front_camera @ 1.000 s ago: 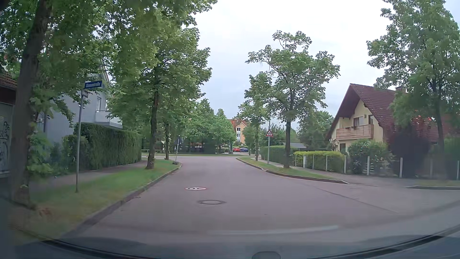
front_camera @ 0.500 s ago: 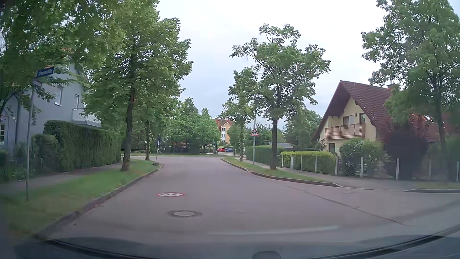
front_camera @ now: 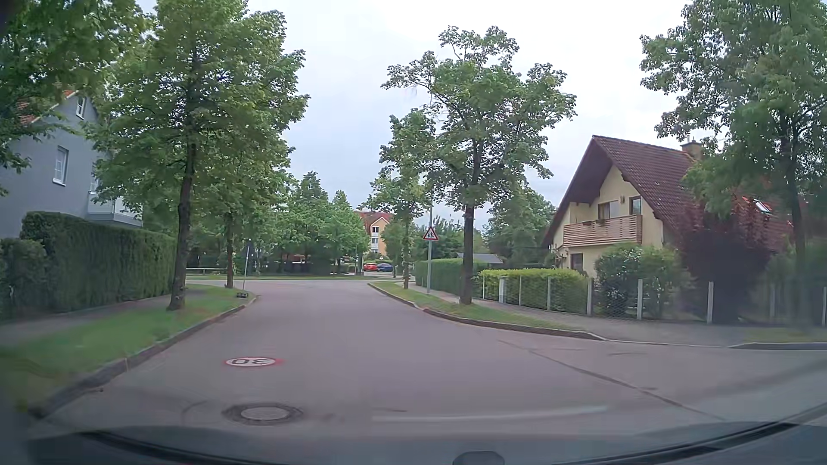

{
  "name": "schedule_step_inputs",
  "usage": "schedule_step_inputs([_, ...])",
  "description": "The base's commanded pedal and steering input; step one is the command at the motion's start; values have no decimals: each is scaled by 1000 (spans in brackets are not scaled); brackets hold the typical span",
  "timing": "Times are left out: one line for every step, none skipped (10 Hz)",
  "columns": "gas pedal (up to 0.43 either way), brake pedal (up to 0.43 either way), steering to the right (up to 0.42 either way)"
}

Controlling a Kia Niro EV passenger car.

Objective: Follow the waypoints while adhering to traffic rules and regulations

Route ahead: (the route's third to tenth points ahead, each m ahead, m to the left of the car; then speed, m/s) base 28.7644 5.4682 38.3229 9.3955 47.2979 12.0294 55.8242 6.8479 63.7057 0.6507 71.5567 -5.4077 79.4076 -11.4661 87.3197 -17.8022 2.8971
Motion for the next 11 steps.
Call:
schedule_step_inputs([59,0,103])
schedule_step_inputs([67,0,82])
schedule_step_inputs([67,0,68])
schedule_step_inputs([67,0,51])
schedule_step_inputs([67,0,34])
schedule_step_inputs([79,0,19])
schedule_step_inputs([87,0,3])
schedule_step_inputs([98,0,-11])
schedule_step_inputs([110,0,-23])
schedule_step_inputs([130,0,-40])
schedule_step_inputs([118,0,-57])
